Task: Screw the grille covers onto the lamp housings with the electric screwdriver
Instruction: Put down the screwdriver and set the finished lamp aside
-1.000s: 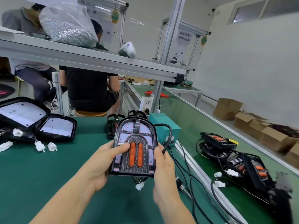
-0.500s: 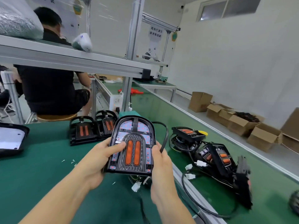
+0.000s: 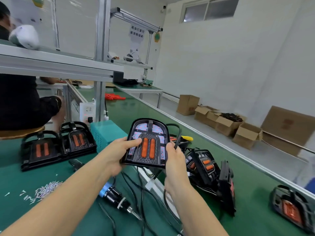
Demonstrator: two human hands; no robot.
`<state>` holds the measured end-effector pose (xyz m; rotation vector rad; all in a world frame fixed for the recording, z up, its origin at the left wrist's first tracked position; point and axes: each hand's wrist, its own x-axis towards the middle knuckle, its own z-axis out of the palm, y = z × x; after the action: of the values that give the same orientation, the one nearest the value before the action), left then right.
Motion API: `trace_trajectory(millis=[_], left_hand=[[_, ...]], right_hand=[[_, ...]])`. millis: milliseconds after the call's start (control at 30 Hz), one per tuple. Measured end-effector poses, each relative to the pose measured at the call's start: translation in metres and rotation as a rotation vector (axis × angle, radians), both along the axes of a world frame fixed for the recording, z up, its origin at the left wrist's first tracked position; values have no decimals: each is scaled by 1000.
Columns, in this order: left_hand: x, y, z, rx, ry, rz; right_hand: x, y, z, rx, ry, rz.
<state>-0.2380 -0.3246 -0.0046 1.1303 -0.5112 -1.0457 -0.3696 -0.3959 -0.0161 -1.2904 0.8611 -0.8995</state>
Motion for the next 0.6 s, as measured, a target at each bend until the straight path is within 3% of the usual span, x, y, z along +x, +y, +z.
trace_trajectory(millis=[233, 600], left_hand=[[-10, -58, 15, 49, -195, 78], [-23, -93, 7, 8, -578, -28]], right_hand=[[8, -60, 13, 77, -33, -108], [24, -140, 29, 182, -13, -247]])
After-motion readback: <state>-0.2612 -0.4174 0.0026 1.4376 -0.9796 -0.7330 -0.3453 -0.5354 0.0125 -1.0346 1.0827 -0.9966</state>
